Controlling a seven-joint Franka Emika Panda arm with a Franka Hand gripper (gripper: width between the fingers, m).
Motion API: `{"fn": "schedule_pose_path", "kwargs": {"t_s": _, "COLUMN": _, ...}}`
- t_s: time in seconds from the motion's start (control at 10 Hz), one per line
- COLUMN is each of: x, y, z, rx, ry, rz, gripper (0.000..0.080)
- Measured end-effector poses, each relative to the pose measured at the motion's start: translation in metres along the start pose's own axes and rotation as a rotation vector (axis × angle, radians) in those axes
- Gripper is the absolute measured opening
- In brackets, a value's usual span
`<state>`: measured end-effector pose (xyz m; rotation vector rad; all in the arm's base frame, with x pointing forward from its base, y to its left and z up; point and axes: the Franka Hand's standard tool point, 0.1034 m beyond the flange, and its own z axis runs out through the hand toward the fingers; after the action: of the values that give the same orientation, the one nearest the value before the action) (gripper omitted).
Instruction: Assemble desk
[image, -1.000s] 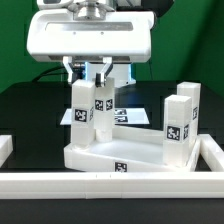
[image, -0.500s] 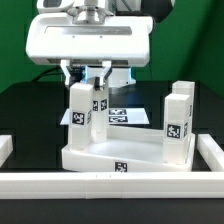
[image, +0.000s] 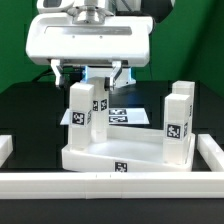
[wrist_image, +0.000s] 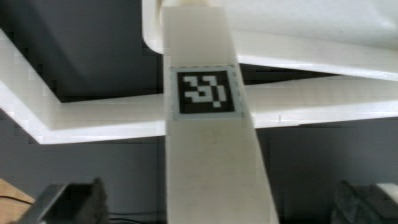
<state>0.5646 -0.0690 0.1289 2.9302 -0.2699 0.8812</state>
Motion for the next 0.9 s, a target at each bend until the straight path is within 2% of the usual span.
{"fn": "schedule_pose_path", "kwargs": {"t_s": 0.4, "x": -0.002, "y": 0.001, "z": 0.002, "rx": 0.005, "ry": -0.033, "rz": 0.006, "gripper": 0.0649}}
{"fn": "schedule_pose_path", "kwargs": {"t_s": 0.6, "x": 0.019, "y": 0.017, "z": 0.005, "rx": 0.036, "ry": -0.161, "rz": 0.058, "gripper": 0.0649}}
{"fn": "schedule_pose_path", "kwargs": {"t_s": 0.7, "x": 0.02, "y": 0.018, "z": 0.009, "rx": 0.035, "ry": -0.164, "rz": 0.06, "gripper": 0.0649}}
{"fn": "schedule_pose_path", "kwargs": {"t_s": 0.8, "x": 0.013, "y": 0.013, "z": 0.012, "rx": 0.056, "ry": -0.249, "rz": 0.075, "gripper": 0.0649}}
{"fn": "schedule_pose_path", "kwargs": {"t_s": 0.9, "x": 0.013, "y": 0.006, "z": 0.013, "rx": 0.086, "ry": -0.362, "rz": 0.101, "gripper": 0.0649}}
